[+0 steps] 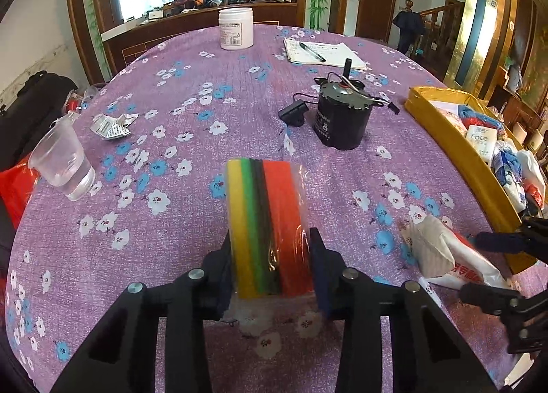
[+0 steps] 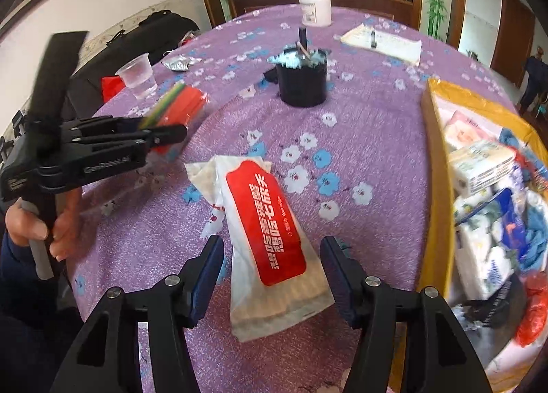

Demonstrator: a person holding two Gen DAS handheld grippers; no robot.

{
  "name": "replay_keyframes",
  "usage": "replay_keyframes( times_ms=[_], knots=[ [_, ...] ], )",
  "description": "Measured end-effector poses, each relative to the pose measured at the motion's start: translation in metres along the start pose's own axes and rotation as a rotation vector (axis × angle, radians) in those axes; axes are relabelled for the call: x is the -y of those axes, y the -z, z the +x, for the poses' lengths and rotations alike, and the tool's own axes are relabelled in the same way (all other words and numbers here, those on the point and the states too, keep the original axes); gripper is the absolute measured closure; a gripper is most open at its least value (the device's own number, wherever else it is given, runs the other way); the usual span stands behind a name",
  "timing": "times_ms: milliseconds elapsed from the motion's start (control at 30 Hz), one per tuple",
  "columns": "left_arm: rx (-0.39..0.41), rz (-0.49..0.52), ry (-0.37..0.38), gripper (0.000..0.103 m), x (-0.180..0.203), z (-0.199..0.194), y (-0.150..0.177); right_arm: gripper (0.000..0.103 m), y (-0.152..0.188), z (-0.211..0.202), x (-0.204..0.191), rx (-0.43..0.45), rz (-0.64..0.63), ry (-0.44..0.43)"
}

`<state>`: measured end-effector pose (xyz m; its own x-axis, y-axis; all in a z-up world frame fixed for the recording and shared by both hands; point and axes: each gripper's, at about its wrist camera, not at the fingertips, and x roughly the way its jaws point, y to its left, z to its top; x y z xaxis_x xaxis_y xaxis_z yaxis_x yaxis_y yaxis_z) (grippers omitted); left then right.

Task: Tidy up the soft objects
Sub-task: 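Lift and carry the wet-wipe bag and striped sponge pack toward the tray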

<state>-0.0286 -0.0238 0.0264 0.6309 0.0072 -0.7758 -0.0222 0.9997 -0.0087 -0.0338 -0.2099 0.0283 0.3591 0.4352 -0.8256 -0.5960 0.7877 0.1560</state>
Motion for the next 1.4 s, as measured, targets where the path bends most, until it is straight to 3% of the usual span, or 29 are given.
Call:
replay_keyframes(
  times_ms=[233, 300, 467, 800, 1000, 1267, 1400],
  knots=[
    [0.015, -0.002, 0.007, 0.066, 0.001, -0.004, 0.001, 0.038, -0.001, 0.007, 0.001, 0.011, 0.052, -0.024],
    [0.017, 0.002, 0.007, 0.066, 0.002, -0.005, 0.002, 0.054, -0.001, 0.008, -0.001, 0.014, 0.053, 0.0],
    [0.03, 0.006, -0.003, 0.066, 0.003, -0.007, 0.002, 0.069, -0.003, 0.002, -0.002, 0.042, 0.081, -0.005],
    [0.045, 0.034, -0.025, 0.066, 0.011, -0.008, 0.005, 0.069, -0.005, -0.002, 0.003, 0.059, 0.141, -0.003],
    [0.05, 0.032, -0.031, 0.066, 0.01, -0.009, 0.007, 0.069, -0.006, 0.001, -0.004, 0.055, 0.118, 0.005],
    [0.049, 0.024, -0.03, 0.066, 0.006, -0.008, 0.007, 0.066, -0.01, 0.004, -0.019, 0.05, 0.038, 0.078],
    [0.048, 0.023, -0.031, 0.066, 0.005, -0.008, 0.008, 0.068, -0.009, 0.01, -0.016, 0.049, 0.057, 0.059]
  ],
)
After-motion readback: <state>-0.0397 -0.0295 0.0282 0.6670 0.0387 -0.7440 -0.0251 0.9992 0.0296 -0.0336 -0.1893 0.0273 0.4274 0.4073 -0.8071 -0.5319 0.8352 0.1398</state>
